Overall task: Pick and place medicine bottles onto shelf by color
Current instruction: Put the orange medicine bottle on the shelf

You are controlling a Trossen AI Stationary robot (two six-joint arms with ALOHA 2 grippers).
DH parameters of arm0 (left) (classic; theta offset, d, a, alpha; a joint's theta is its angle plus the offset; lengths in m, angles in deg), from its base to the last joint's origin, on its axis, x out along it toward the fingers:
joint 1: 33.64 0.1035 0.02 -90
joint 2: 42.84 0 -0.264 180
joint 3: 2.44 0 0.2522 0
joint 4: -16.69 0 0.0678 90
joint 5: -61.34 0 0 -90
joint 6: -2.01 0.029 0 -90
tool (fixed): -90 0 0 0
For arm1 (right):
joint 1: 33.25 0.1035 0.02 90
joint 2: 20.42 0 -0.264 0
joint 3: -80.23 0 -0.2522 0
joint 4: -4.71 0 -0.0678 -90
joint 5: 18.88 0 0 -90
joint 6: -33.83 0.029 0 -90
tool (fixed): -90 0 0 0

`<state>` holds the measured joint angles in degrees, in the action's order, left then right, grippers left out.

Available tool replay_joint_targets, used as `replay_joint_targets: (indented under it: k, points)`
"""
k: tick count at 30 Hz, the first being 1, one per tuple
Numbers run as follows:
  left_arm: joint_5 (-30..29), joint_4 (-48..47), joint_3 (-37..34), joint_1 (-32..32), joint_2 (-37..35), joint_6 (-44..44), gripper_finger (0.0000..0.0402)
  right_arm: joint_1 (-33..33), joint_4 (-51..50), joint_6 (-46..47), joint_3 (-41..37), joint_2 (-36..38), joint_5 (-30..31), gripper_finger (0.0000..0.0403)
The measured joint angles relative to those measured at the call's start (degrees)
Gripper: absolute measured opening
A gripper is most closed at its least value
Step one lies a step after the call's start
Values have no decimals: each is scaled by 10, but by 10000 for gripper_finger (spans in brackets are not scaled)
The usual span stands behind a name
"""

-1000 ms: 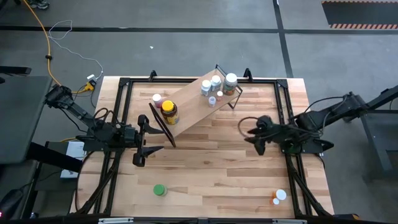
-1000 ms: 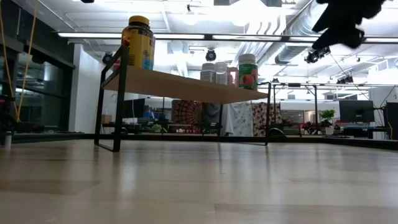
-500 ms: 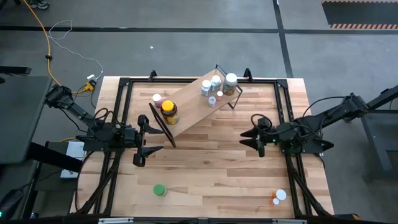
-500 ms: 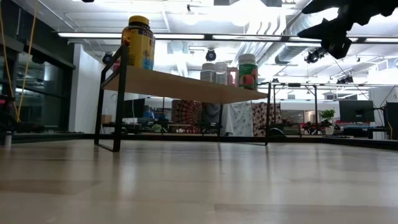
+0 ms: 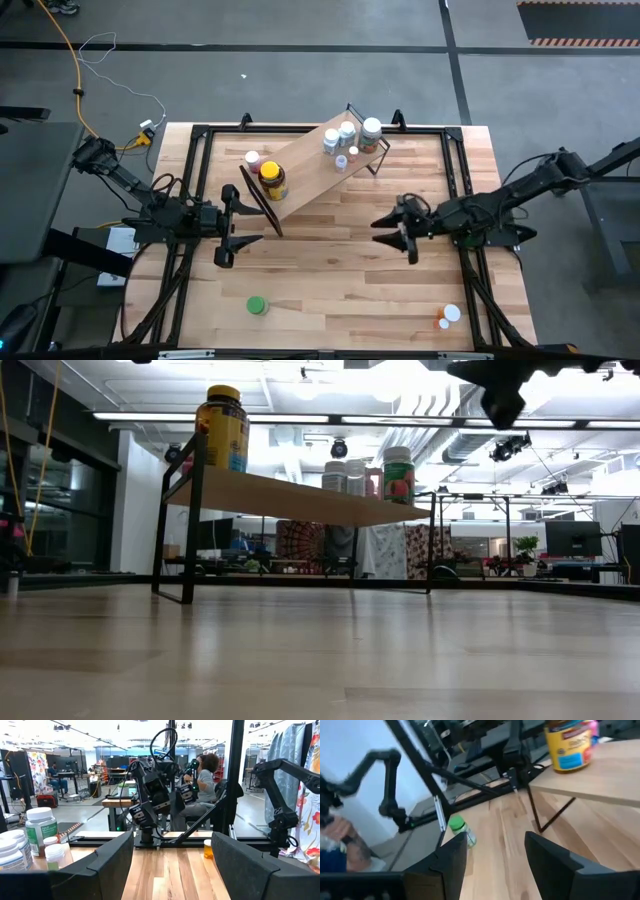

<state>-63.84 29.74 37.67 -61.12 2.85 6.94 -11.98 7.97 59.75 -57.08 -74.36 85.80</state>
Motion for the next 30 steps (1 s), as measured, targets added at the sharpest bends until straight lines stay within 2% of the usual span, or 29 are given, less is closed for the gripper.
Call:
replay_joint_targets:
  k: [2,4,6,8,11,13,16,19,25,30]
  points:
    - [0,0,0,0,0,0,257,-3,-4,-14,14,-19,-19,190]
    - [0,0,0,0,0,-1,257,-1,-49,-4,42,-35,-41,190]
    - [0,0,0,0,0,-1,257,11,-152,34,87,-51,-57,190]
    - [0,0,0,0,0,-1,257,27,-296,87,147,-72,-60,190]
    - [0,0,0,0,0,-2,257,59,-544,216,247,-123,-66,190]
    - [0,0,0,0,0,-2,257,85,-693,333,301,-164,-91,190]
    - [0,0,0,0,0,-2,257,128,-831,492,358,-218,-136,190]
    - [0,0,0,0,0,3,257,178,-868,591,382,-258,-163,190]
    - [0,0,0,0,0,28,257,276,-830,703,389,-309,-172,190]
    - [0,0,0,0,0,28,257,326,-823,829,389,-331,-211,190]
